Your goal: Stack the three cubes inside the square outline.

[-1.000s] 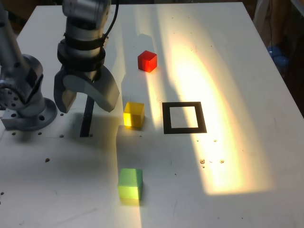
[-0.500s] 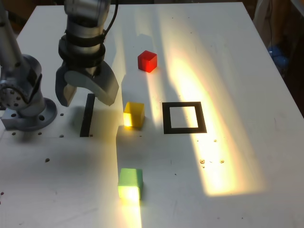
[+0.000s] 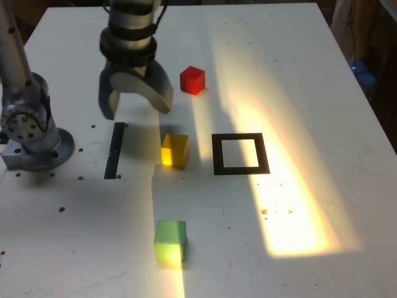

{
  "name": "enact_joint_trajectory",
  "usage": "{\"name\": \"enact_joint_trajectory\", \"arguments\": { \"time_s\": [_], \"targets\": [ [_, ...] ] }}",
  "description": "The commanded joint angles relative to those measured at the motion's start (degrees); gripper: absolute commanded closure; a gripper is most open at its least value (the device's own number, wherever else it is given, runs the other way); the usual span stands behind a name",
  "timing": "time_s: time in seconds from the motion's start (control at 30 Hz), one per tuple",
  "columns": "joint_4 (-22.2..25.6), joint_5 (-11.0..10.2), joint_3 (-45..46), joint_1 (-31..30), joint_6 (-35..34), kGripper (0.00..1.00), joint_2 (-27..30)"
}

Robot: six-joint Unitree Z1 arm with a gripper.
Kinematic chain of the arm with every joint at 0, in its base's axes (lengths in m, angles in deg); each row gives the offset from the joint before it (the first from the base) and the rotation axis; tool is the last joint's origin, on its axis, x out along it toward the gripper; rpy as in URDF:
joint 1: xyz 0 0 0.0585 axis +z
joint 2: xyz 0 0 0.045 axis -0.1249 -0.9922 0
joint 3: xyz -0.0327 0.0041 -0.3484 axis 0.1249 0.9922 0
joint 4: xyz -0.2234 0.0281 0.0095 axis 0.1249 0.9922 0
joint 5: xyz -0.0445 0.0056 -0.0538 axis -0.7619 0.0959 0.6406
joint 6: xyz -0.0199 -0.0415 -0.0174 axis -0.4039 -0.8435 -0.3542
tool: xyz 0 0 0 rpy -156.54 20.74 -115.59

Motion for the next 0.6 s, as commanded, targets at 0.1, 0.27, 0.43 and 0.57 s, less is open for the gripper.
{"name": "enact_joint_trajectory", "arguments": {
  "time_s": [0.1,0.27,0.43,0.57],
  "targets": [
    [1.6,-0.1,-5.4,3.8,0.8,0.02,-3.4],
    [3.9,0.2,-11.3,6.8,0.9,0.02,-6.3],
    [6.4,1.3,-16.5,9.7,0.2,0.02,-8.7],
    [9.1,1.9,-20.7,10.9,-3.3,0.01,-10.9]
  ]
}}
